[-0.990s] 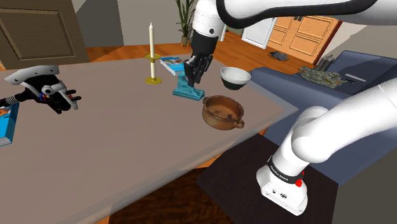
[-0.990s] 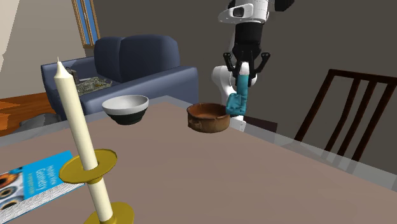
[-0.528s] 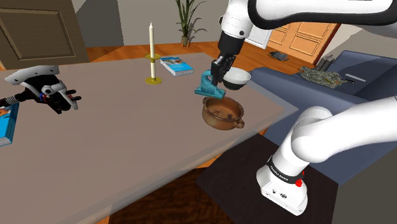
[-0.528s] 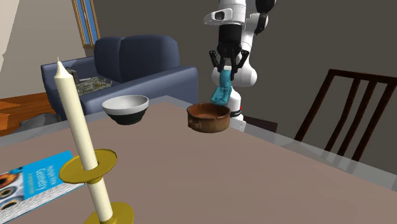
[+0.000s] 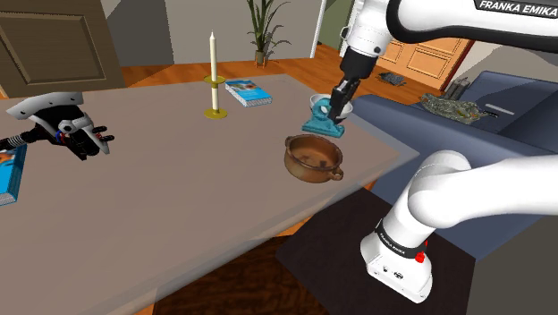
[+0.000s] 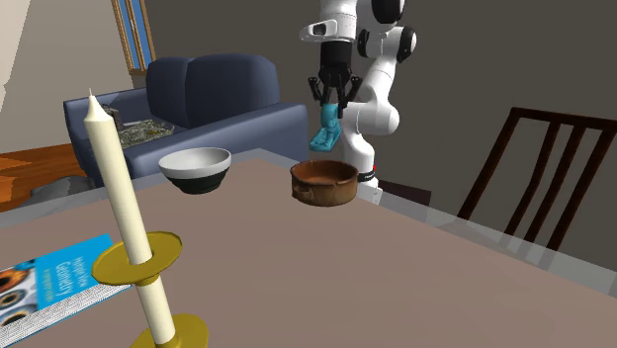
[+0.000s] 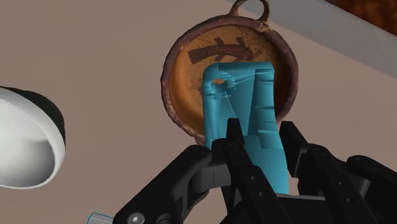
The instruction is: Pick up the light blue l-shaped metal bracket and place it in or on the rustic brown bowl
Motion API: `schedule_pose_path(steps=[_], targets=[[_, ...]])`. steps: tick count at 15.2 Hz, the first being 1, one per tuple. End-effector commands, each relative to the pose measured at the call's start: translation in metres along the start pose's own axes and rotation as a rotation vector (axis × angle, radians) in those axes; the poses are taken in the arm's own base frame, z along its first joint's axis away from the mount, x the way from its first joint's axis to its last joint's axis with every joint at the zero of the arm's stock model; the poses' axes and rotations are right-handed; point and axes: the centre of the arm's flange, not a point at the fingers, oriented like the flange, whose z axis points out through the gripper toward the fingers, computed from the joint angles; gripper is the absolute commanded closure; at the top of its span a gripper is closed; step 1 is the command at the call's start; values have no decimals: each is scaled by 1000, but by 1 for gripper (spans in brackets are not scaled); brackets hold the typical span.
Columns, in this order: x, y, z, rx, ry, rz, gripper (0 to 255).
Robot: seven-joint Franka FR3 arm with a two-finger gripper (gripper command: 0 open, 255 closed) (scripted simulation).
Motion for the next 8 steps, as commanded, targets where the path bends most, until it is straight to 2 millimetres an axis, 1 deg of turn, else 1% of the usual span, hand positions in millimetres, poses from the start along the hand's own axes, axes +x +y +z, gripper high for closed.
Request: schedule_pose_path(steps=[1,8], targets=[[-4,4,9,0,0,-1,255],[-8,5,46,0,0,-1,255]])
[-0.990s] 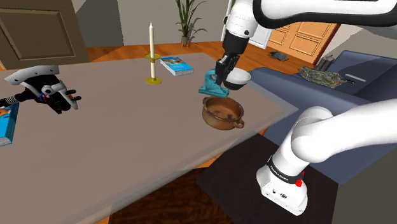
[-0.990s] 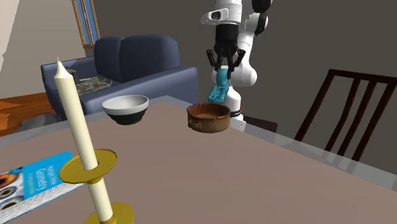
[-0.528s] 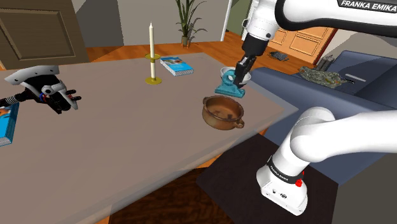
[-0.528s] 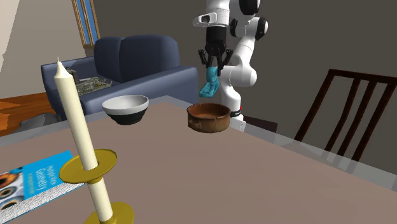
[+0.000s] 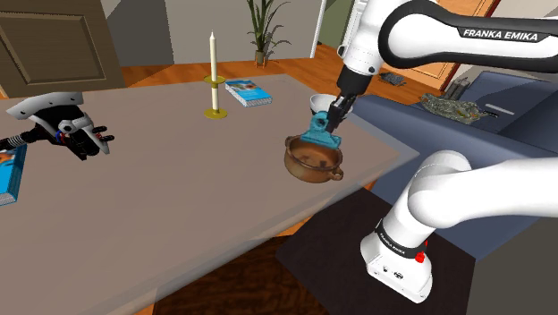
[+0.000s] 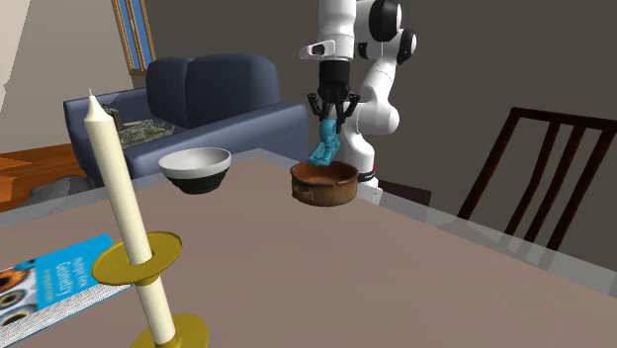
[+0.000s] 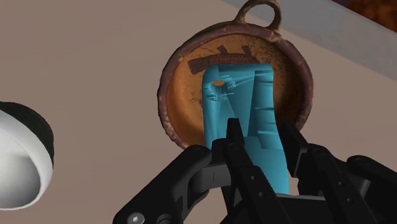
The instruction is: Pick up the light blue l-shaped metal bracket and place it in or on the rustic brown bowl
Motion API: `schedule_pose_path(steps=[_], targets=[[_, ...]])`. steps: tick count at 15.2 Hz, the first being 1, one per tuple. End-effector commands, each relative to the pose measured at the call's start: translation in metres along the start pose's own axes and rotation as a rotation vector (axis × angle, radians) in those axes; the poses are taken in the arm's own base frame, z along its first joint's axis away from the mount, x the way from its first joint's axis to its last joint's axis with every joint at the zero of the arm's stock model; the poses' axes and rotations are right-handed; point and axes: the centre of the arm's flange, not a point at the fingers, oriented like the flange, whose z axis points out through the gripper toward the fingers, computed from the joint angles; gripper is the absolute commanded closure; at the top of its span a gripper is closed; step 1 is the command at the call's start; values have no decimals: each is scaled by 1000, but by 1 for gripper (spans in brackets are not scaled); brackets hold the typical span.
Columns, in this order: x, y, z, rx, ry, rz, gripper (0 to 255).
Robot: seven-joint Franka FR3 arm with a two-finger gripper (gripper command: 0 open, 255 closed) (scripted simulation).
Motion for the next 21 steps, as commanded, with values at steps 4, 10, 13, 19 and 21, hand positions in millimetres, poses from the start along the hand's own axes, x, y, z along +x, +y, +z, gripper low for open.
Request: schedule_pose_path(steps=[4,10,13,19,21], targets=[[-3,1,27,0,1,0,255],[-4,2,42,0,1,0,255],[-4,2,42,0,1,0,255],[-4,2,42,0,1,0,0],[-4,2,29,0,1,0,0]])
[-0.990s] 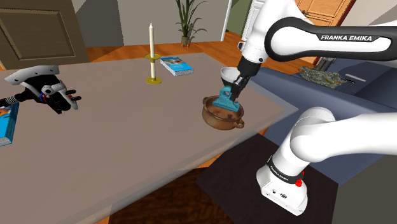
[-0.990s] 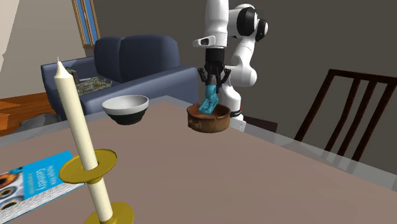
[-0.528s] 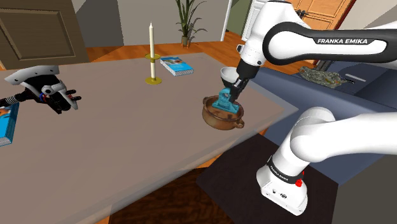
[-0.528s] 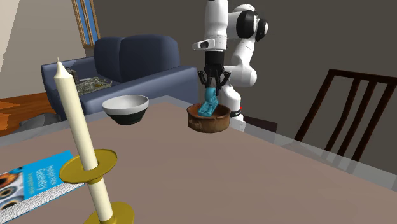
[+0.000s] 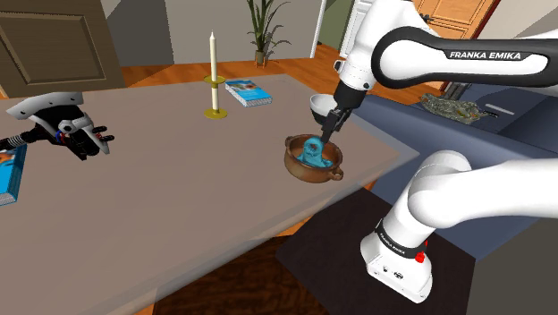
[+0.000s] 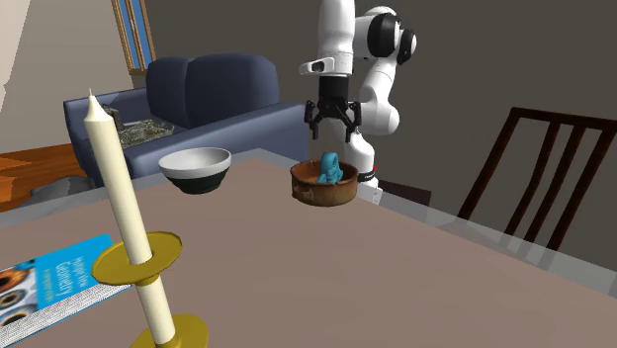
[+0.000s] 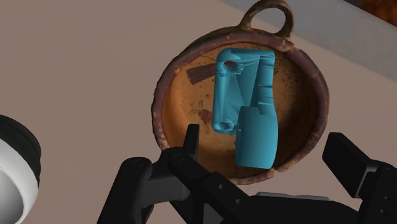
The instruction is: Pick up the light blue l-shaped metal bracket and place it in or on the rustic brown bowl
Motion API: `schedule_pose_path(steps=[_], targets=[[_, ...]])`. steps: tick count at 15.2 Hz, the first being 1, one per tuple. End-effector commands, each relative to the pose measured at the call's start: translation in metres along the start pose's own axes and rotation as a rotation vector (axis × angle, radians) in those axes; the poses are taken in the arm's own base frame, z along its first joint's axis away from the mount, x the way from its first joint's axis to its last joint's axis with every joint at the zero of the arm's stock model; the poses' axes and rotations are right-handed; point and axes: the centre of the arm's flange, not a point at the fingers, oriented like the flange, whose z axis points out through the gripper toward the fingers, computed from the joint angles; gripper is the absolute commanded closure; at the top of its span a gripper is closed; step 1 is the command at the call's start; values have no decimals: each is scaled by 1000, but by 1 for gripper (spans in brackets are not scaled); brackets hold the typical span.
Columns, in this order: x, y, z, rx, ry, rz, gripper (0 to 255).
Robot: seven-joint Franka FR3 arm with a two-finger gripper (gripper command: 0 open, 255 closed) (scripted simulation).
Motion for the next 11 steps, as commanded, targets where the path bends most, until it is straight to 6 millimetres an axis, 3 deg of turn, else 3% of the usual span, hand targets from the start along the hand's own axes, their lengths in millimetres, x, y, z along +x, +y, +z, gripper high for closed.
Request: schedule_pose_path(steps=[1,3,11], targets=[[1,0,-20,0,-1,0,0],[1,0,-43,0,-1,0,0],[1,0,-43,0,-1,0,0]])
